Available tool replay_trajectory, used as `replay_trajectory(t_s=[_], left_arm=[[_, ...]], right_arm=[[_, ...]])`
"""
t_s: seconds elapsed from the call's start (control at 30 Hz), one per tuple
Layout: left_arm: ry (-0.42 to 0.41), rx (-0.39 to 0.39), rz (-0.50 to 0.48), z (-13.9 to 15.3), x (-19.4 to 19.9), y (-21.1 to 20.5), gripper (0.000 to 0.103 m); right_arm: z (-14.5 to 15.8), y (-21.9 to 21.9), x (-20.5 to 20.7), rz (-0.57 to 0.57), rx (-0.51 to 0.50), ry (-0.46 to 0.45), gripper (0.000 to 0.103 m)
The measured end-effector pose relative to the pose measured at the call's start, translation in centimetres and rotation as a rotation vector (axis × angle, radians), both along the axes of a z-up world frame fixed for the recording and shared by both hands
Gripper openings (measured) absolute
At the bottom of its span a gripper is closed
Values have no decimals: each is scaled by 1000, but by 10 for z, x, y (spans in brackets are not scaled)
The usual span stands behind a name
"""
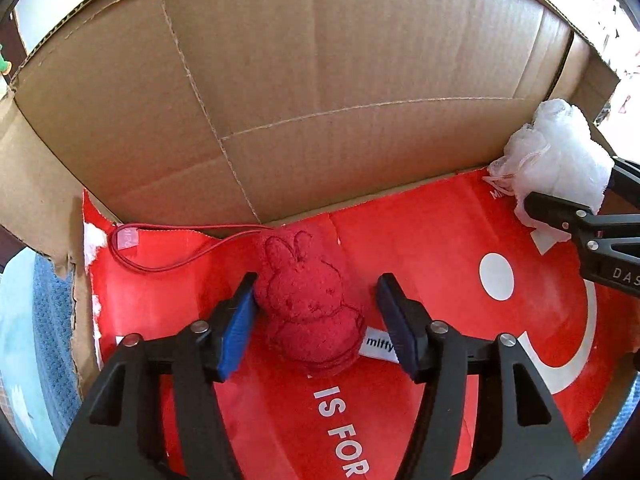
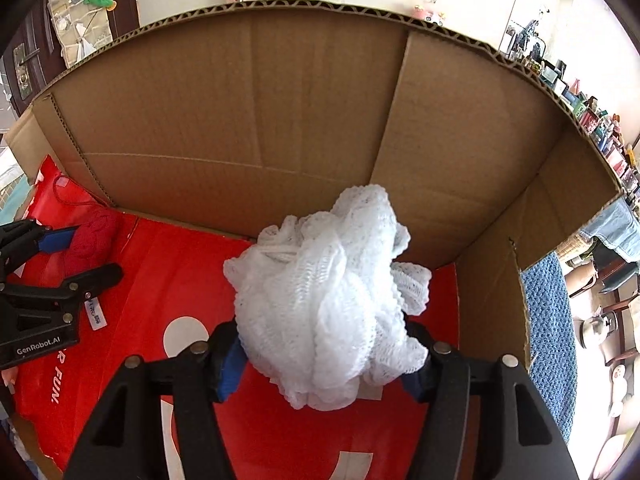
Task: Organize soft objects
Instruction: 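Carry the puff and bunny into the red box and open both tools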
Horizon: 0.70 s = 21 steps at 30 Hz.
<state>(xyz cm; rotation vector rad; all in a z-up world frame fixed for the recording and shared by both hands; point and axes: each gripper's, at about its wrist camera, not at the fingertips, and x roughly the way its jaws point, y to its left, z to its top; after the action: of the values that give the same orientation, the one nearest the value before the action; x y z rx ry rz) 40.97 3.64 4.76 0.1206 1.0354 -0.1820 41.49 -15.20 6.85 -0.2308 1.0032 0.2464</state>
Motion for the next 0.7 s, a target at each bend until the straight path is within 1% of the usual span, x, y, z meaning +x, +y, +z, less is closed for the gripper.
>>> replay_trajectory(t_s=[0.1, 0.17, 0.3, 0.43, 0.6, 0.7], left_arm=[[-1, 1, -5, 3, -2, -5, 60], [-7, 10, -6, 3, -4, -5, 66], [-20, 13, -7, 2, -4, -12, 67], [-34, 5, 5, 6, -9, -12, 72], [-44, -26, 17, 10, -15, -6, 73], [-52, -41, 23, 13, -18, -1, 73]], right_arm=[[1, -3, 4, 2, 6, 4, 65], [1, -4, 5, 4, 8, 6, 67], [3, -6, 7, 4, 11, 9, 68], [5, -5, 6, 0, 14, 9, 68], [7, -3, 3, 3, 11, 6, 70], [11, -1, -1, 2, 19, 4, 74]])
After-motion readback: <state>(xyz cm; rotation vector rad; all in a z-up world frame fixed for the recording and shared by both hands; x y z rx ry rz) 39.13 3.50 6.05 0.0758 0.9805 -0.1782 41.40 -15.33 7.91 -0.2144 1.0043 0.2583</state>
